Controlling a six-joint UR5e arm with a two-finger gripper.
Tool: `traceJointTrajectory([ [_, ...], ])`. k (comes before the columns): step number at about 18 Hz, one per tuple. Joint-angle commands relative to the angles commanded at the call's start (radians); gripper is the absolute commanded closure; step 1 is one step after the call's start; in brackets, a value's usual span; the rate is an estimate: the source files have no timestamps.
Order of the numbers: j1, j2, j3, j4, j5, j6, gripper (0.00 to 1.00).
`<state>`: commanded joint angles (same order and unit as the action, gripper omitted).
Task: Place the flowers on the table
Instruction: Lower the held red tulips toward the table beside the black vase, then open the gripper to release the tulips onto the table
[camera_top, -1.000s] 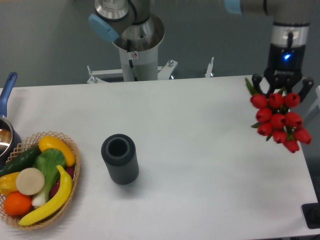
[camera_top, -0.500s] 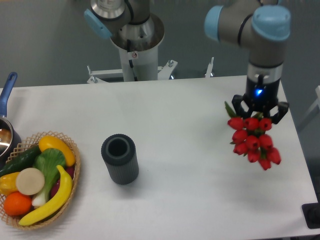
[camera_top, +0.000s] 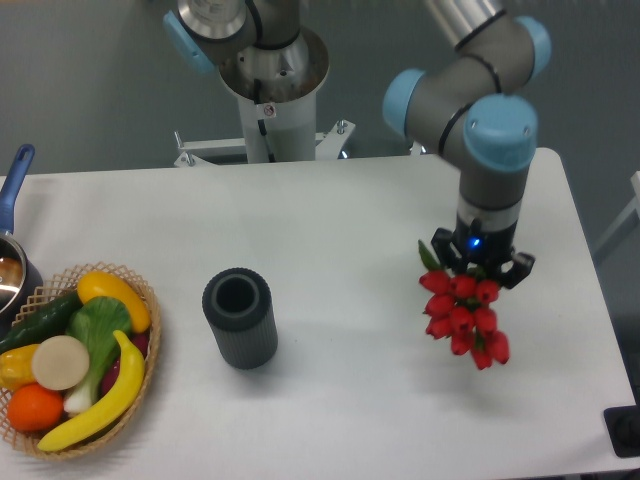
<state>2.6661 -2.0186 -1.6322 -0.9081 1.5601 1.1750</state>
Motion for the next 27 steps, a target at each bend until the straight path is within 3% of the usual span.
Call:
traceJointTrajectory([
  [8,-0.041,-0.069,0.012,0.000,0.005,-0.017,0.53],
  [9,-0.043,-0.071,0.012,0.000,0.006,-0.018,0.48],
  [11,-0.043,-0.068,0.015,0.003,0.006,-0.017,0.03],
  [16,-0.019,-0.011,-0.008,0.008,-0.006,-0.017,0.00],
  [19,0.034,0.066,-0.012,0.011,-0.020,-0.015,0.00],
  [22,0.133,0.136,0.002,0.009,-0.119,-0.006,0.00],
  [25,0.199,0.196,0.003,-0.012,-0.124,0.041,0.00],
  [27,0.225,0.221,0.008,-0.063,-0.126,0.133,0.00],
])
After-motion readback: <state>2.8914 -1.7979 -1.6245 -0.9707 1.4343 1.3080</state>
